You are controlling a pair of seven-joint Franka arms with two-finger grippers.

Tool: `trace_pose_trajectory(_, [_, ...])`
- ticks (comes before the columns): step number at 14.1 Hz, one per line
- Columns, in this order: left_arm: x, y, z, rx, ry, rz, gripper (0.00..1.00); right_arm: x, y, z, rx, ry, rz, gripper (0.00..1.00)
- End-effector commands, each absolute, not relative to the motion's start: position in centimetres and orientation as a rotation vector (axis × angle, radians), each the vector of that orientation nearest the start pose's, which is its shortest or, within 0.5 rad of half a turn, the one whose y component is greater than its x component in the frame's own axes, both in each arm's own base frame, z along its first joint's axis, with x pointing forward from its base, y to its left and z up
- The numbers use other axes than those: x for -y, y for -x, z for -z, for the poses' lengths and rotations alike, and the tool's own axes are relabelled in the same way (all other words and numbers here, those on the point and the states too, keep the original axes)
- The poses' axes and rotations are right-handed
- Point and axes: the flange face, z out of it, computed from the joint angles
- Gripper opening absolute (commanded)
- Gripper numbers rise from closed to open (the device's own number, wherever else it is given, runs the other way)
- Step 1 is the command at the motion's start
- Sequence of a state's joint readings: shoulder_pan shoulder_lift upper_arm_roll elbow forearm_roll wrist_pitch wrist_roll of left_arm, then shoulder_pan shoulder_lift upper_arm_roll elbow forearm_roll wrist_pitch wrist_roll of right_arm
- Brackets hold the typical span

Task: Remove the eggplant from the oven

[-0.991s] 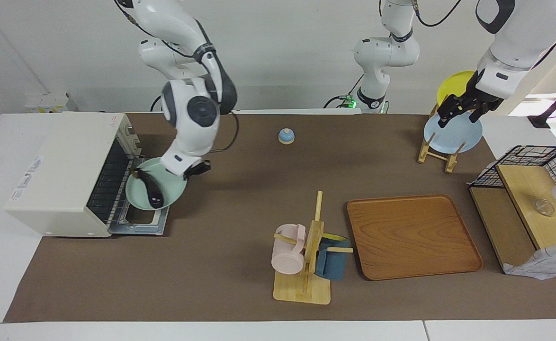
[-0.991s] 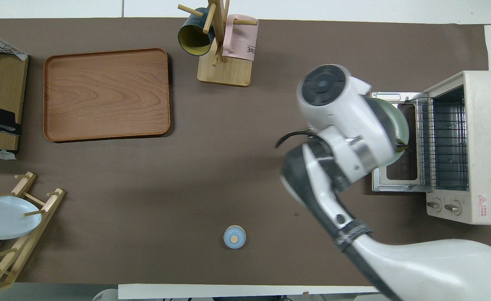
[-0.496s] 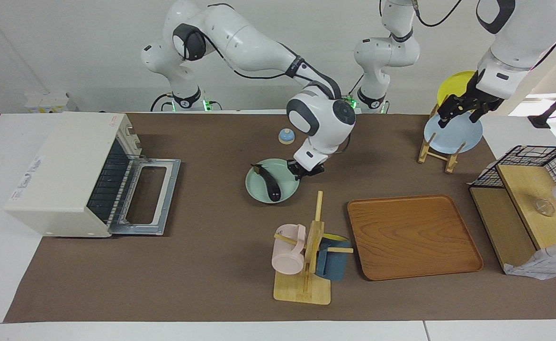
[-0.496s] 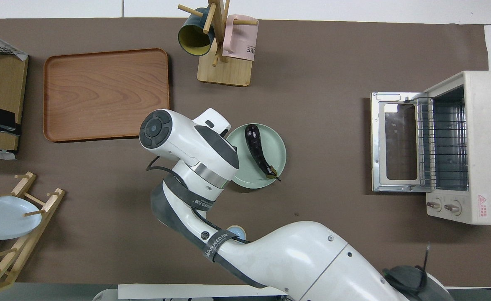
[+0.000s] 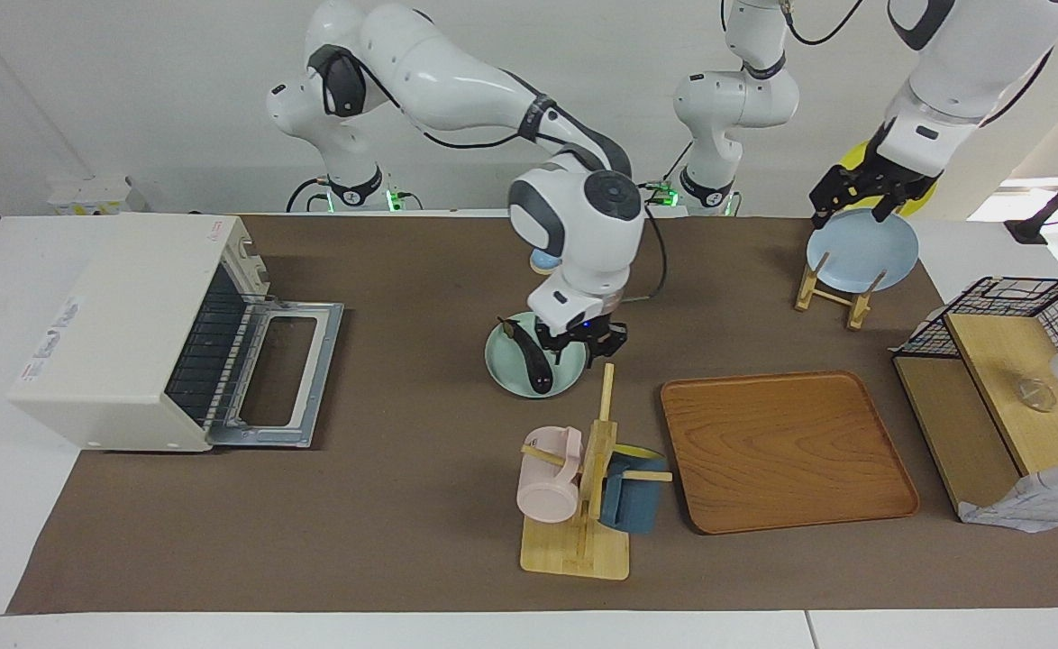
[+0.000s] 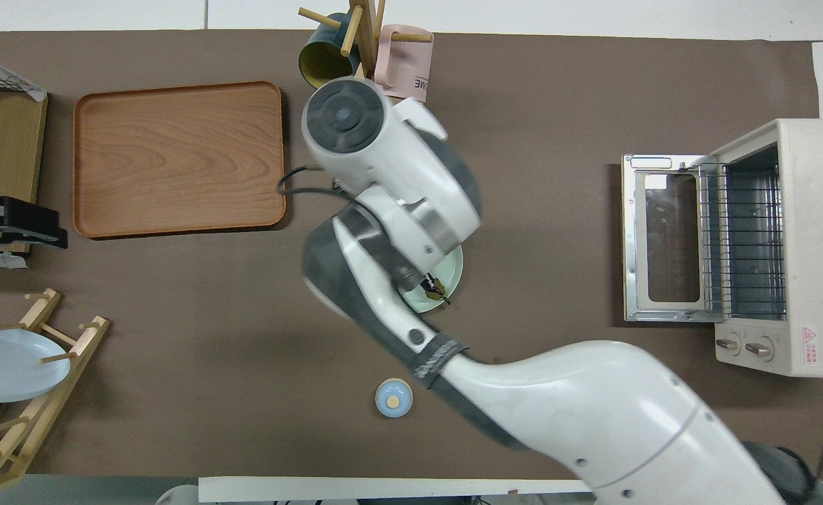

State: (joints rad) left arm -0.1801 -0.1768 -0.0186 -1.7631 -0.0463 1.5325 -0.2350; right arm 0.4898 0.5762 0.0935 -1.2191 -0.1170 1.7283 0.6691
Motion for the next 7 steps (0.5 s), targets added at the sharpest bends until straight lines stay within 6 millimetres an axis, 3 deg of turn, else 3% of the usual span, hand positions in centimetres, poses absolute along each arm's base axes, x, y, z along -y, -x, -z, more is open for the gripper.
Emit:
trace_pose_trajectory(1, [19.0,-44.9,-56.2,0.24,3.201,0.014,1.0,-25.5,-58.6,-40.6,0.005,3.257,-0.228,0.18])
trace_pose_trajectory(2, [21.9,-44.6,-53.8,0.325,3.206,0.037,1.0,-21.6,-58.2,-38.6,0.062,3.27,-0.287,0.08])
trace_pose_trajectory(4, [30.4,-43.3,-48.4,0.457,3.213,0.045,1.0,-13.8,-57.2,-34.8,0.055,3.262,-0.32,0.03])
trace_pose_trajectory(5, [34.8,-42.2,-45.4,0.498,3.217,0.039,1.0,-11.8,-56.6,-33.2,0.089,3.255,-0.288,0.03])
trace_pose_trajectory(7, [41.1,-40.5,-39.9,0.526,3.246,0.055,1.0,-9.0,-55.3,-30.9,0.201,3.301,-0.252,0.03])
